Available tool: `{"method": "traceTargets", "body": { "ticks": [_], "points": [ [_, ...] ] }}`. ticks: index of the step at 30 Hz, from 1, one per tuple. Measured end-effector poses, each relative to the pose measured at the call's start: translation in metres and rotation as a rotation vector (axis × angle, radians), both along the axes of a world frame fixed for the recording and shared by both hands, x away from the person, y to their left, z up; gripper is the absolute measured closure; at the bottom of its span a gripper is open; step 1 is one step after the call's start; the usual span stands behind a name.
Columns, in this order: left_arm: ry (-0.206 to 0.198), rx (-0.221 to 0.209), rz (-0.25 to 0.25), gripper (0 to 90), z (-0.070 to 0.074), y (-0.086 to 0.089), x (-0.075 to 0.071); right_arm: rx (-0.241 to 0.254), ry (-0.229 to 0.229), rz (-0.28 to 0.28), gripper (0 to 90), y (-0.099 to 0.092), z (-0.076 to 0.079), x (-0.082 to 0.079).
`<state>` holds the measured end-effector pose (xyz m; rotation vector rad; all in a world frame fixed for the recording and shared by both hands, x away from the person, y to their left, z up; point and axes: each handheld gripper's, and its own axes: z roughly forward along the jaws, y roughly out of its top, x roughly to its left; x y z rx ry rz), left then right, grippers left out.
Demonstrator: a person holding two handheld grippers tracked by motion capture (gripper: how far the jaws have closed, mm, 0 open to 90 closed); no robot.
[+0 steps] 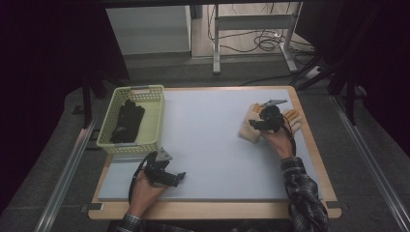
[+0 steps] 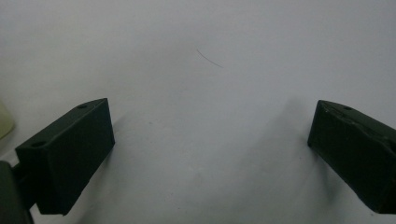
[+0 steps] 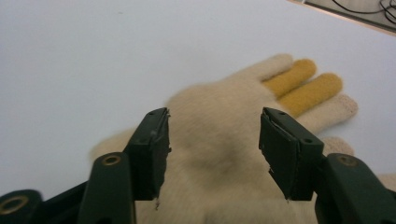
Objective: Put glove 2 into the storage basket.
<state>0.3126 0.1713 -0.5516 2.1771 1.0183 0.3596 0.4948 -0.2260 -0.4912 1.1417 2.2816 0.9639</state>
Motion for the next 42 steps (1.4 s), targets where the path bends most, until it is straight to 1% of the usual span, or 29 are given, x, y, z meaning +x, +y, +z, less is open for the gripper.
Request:
{"method": "traceTargets", "body": {
  "ticks": [2, 5, 8, 10, 11, 13, 15, 18, 21, 24, 25, 29, 34, 38, 42],
  "points": [
    [0.001, 0.003, -0.003, 0.6, 0.000, 0.000, 0.000, -0.008, 0.012, -0.012, 34.5, 0.002, -0.006, 0.007],
    [0.001, 0.003, -0.002, 0.6, 0.000, 0.000, 0.000, -0.018, 0.039, -0.025, 28.5, 0.005, -0.014, 0.016],
    [0.001, 0.003, -0.003, 0.5, 0.000, 0.000, 0.000, -0.027, 0.056, -0.033, 25.5, 0.009, -0.022, 0.022],
    [0.001, 0.003, -0.003, 0.6, 0.000, 0.000, 0.000, -0.030, 0.068, -0.037, 25.5, 0.011, -0.027, 0.024],
    [0.001, 0.003, -0.003, 0.6, 0.000, 0.000, 0.000, -0.021, 0.072, -0.040, 27.1, 0.011, -0.028, 0.024],
    [0.001, 0.003, -0.003, 0.6, 0.000, 0.000, 0.000, -0.011, 0.076, -0.032, 35.7, 0.012, -0.029, 0.024],
    [0.001, 0.003, -0.002, 0.6, 0.000, 0.000, 0.000, -0.020, 0.078, -0.019, 44.5, 0.014, -0.028, 0.022],
    [0.001, 0.003, -0.002, 0.6, 0.000, 0.000, 0.000, -0.034, 0.084, -0.011, 52.6, 0.016, -0.026, 0.022],
    [0.001, 0.003, -0.003, 0.6, 0.000, 0.000, 0.000, -0.027, 0.087, -0.002, 57.2, 0.015, -0.026, 0.021],
    [0.001, 0.003, -0.003, 0.6, 0.000, 0.000, 0.000, -0.012, 0.085, 0.003, 58.7, 0.014, -0.026, 0.020],
    [0.001, 0.003, -0.003, 0.6, 0.000, 0.000, 0.000, -0.015, 0.081, 0.004, 58.9, 0.014, -0.025, 0.020],
    [0.001, 0.003, -0.003, 0.6, 0.000, 0.000, 0.000, -0.010, 0.057, 0.016, 59.0, 0.015, -0.021, 0.016],
    [0.001, 0.002, -0.002, 0.7, 0.000, 0.000, 0.000, 0.015, 0.033, 0.054, 58.9, 0.019, -0.007, 0.007],
    [0.001, 0.003, -0.002, 0.7, 0.000, 0.000, 0.000, 0.026, 0.022, 0.122, 58.8, 0.028, 0.007, -0.007],
    [0.000, 0.003, -0.002, 0.7, 0.000, 0.000, 0.000, 0.028, 0.006, 0.200, 58.5, 0.041, 0.019, -0.026]
  ]
}}
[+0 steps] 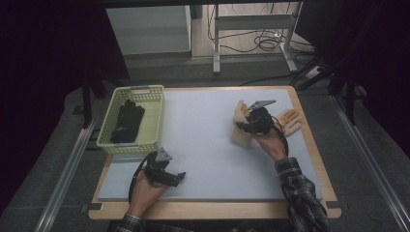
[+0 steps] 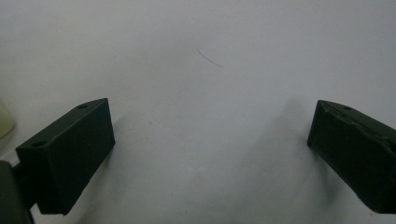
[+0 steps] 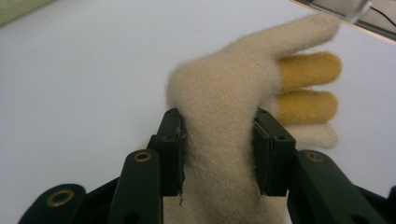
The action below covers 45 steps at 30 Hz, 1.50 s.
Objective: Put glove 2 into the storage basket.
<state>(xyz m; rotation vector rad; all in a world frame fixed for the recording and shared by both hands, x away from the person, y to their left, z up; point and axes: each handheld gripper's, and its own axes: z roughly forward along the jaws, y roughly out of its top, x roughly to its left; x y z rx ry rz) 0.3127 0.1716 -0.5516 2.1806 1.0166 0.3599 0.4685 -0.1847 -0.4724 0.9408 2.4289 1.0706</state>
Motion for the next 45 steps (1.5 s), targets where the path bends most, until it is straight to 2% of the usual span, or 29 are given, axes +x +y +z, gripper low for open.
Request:
{"method": "traceTargets", "body": {
  "ticks": [5, 10, 14, 19, 22, 24, 26, 30, 32, 34, 41, 45],
  "points": [
    [-0.001, -0.003, 0.002, 0.7, 0.000, 0.000, 0.000, 0.012, -0.003, 0.098, 58.1, 0.016, 0.010, -0.027],
    [-0.003, -0.001, 0.001, 0.7, 0.000, 0.000, 0.000, 0.023, 0.023, 0.194, 57.4, 0.035, 0.009, -0.053],
    [-0.001, -0.001, 0.002, 0.8, 0.000, 0.000, 0.000, 0.008, 0.046, 0.252, 56.7, 0.053, -0.003, -0.068],
    [-0.001, -0.001, 0.001, 0.8, 0.000, 0.000, 0.000, -0.006, 0.081, 0.281, 53.6, 0.071, -0.026, -0.076],
    [0.000, -0.001, 0.002, 0.8, 0.000, 0.000, 0.000, -0.019, 0.121, 0.283, 42.1, 0.077, -0.039, -0.076],
    [-0.001, -0.001, 0.001, 0.8, 0.000, 0.000, 0.000, -0.028, 0.128, 0.285, 33.4, 0.079, -0.046, -0.077],
    [-0.001, -0.001, 0.002, 0.8, 0.000, 0.000, 0.000, -0.017, 0.114, 0.279, 28.6, 0.077, -0.044, -0.079],
    [-0.001, 0.000, 0.001, 0.8, 0.000, 0.000, 0.000, 0.013, 0.080, 0.255, 27.6, 0.067, -0.030, -0.079],
    [-0.001, 0.000, 0.001, 0.8, 0.000, 0.000, 0.000, 0.017, 0.063, 0.239, 28.4, 0.059, -0.024, -0.079],
    [-0.001, 0.000, 0.001, 0.8, 0.000, 0.000, 0.000, 0.013, 0.054, 0.218, 33.3, 0.051, -0.022, -0.080],
    [-0.001, -0.001, 0.002, 0.8, 0.000, 0.000, 0.000, 0.009, 0.058, 0.166, 52.4, 0.022, -0.028, -0.081],
    [-0.002, -0.001, 0.002, 0.8, 0.000, 0.000, 0.000, 0.010, 0.049, 0.114, 54.3, 0.006, -0.029, -0.078]
  ]
}}
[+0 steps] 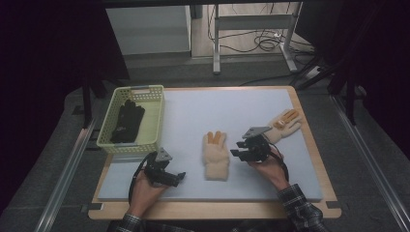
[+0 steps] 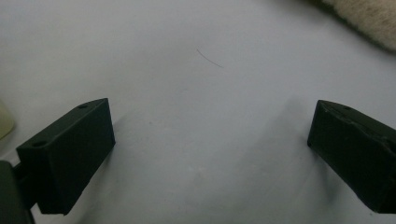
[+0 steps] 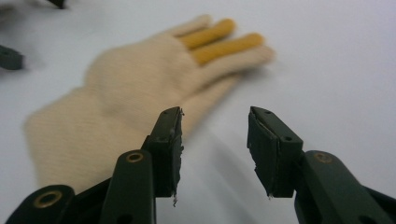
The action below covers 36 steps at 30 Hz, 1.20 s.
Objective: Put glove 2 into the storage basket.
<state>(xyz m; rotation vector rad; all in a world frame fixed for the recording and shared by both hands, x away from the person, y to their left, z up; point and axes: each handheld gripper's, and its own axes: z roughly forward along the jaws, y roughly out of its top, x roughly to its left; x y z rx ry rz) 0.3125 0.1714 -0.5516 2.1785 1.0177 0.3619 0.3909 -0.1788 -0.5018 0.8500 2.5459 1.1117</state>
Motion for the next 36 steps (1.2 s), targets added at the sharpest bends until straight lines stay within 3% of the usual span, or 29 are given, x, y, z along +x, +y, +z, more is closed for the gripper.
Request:
{"method": "traceTargets", "body": {
  "ticks": [7, 12, 17, 22, 26, 32, 35, 36],
  "points": [
    [0.000, 0.000, 0.000, 0.8, 0.000, 0.000, 0.000, 0.012, -0.001, -0.128, 52.8, -0.040, 0.000, 0.015],
    [0.000, 0.000, 0.000, 0.8, 0.000, 0.000, 0.000, 0.022, -0.013, -0.202, 51.3, -0.065, 0.008, 0.027],
    [0.000, -0.002, 0.001, 0.8, 0.000, 0.000, 0.000, 0.007, -0.039, -0.282, 51.2, -0.088, 0.021, 0.046],
    [0.001, 0.002, -0.002, 0.8, 0.000, 0.000, 0.000, -0.002, -0.051, -0.403, 48.6, -0.114, 0.025, 0.069],
    [0.001, 0.001, -0.002, 0.8, 0.000, 0.000, 0.000, 0.000, -0.025, -0.471, 40.3, -0.126, 0.018, 0.083],
    [0.000, 0.001, -0.001, 0.8, 0.000, 0.000, 0.000, -0.049, -0.021, -0.533, 32.3, -0.124, -0.002, 0.095],
    [0.000, 0.001, -0.002, 0.9, 0.000, 0.000, 0.000, -0.079, -0.017, -0.571, 34.0, -0.126, -0.014, 0.103],
    [0.000, 0.001, -0.001, 0.9, 0.000, 0.000, 0.000, -0.060, -0.022, -0.576, 39.6, -0.129, -0.017, 0.104]
  ]
}}
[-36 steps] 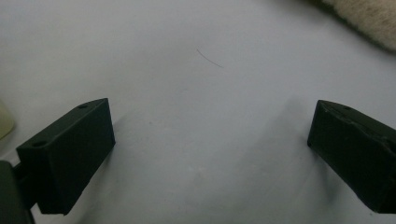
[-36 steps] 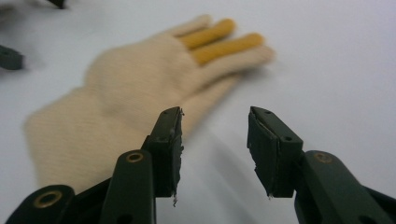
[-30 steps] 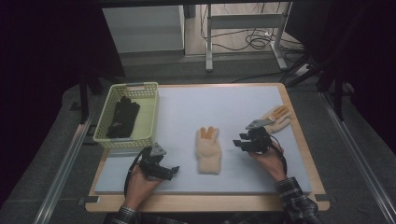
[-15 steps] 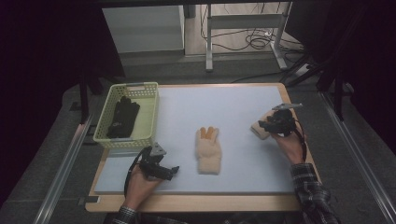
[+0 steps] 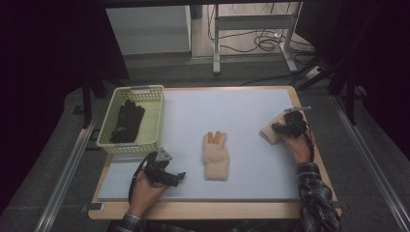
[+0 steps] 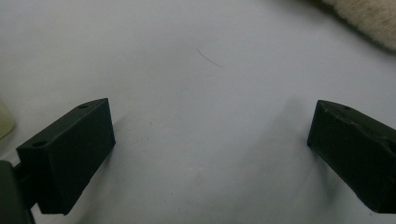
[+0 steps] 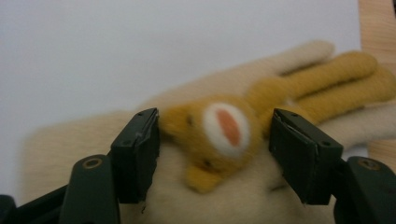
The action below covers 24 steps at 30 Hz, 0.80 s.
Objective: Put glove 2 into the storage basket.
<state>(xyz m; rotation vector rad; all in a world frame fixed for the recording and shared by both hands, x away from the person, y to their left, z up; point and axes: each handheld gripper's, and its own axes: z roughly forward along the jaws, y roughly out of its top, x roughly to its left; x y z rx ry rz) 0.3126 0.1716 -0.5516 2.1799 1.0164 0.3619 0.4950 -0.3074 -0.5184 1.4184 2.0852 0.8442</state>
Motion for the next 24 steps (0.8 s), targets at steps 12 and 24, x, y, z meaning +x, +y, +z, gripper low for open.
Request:
{"method": "traceTargets", "body": {
  "ticks": [12, 24],
  "points": [
    [-0.001, -0.003, 0.002, 0.9, 0.000, 0.000, 0.000, 0.022, -0.019, 0.036, 63.5, -0.002, 0.010, -0.011],
    [0.000, -0.001, 0.001, 0.9, 0.000, 0.000, 0.000, 0.078, -0.072, 0.204, 63.2, 0.016, 0.040, -0.042]
  ]
}}
